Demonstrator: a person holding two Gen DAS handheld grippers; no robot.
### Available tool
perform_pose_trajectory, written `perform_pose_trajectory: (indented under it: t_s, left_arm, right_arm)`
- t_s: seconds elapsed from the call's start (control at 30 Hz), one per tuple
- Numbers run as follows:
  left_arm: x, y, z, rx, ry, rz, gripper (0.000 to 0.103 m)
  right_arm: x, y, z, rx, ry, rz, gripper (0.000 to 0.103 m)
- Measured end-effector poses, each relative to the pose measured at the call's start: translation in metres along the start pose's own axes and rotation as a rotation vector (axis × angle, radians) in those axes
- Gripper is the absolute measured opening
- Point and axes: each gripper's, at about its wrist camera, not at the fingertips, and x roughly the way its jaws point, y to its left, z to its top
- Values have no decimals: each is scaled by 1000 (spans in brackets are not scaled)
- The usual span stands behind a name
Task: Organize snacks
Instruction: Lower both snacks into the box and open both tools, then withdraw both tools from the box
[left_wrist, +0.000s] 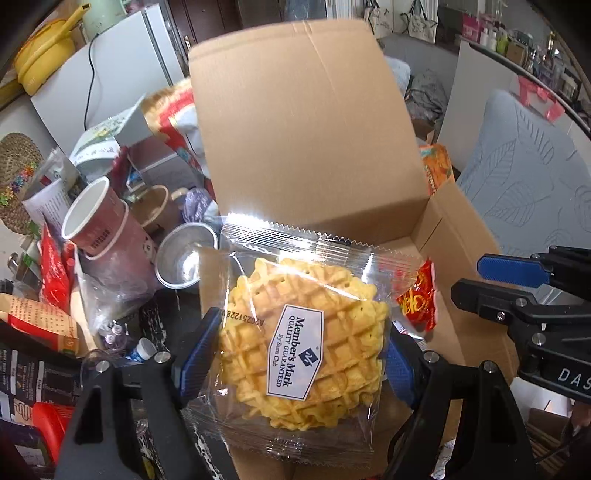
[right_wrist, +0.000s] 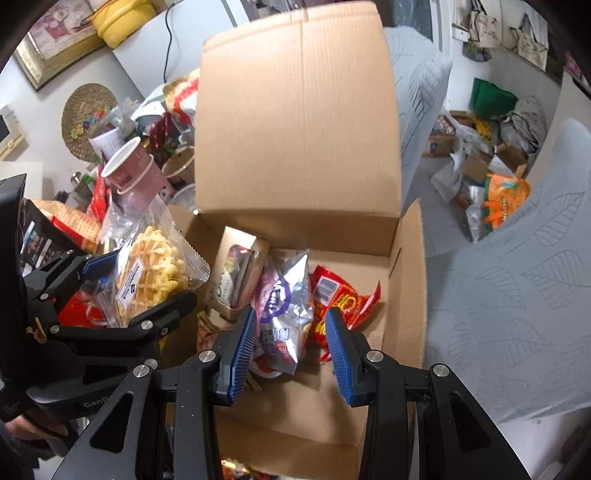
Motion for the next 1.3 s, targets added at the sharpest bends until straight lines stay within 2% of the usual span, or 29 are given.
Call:
perform_pose_trajectory:
  t_s: [0.1,0.13,0.3,0.67,1.03,1.3]
  left_arm:
    - [-11,0,2,6,-22,6,84]
    - [-16,0,2,6,-32,7,88]
    - [-40,5,5,-19,-69,-21,88]
    - [-98,11,1,-36,-154,-32,88]
    - [-165,12,-26,-7,-238,-41,88]
    - [-203,11,-53,0,-267,-69,88]
  right_arm:
    - [-11,3,1,-3,-17,-9,39]
    - [-15,4,1,-2,-22,-11,39]
    - [-33,8,0,1,-43,-13,39]
    - [-90,32,-10,-21,-128,-22,39]
    - [-146,58,-38,-23,-195,-5,39]
    - [-177,75,-68,-15,-223,0,39]
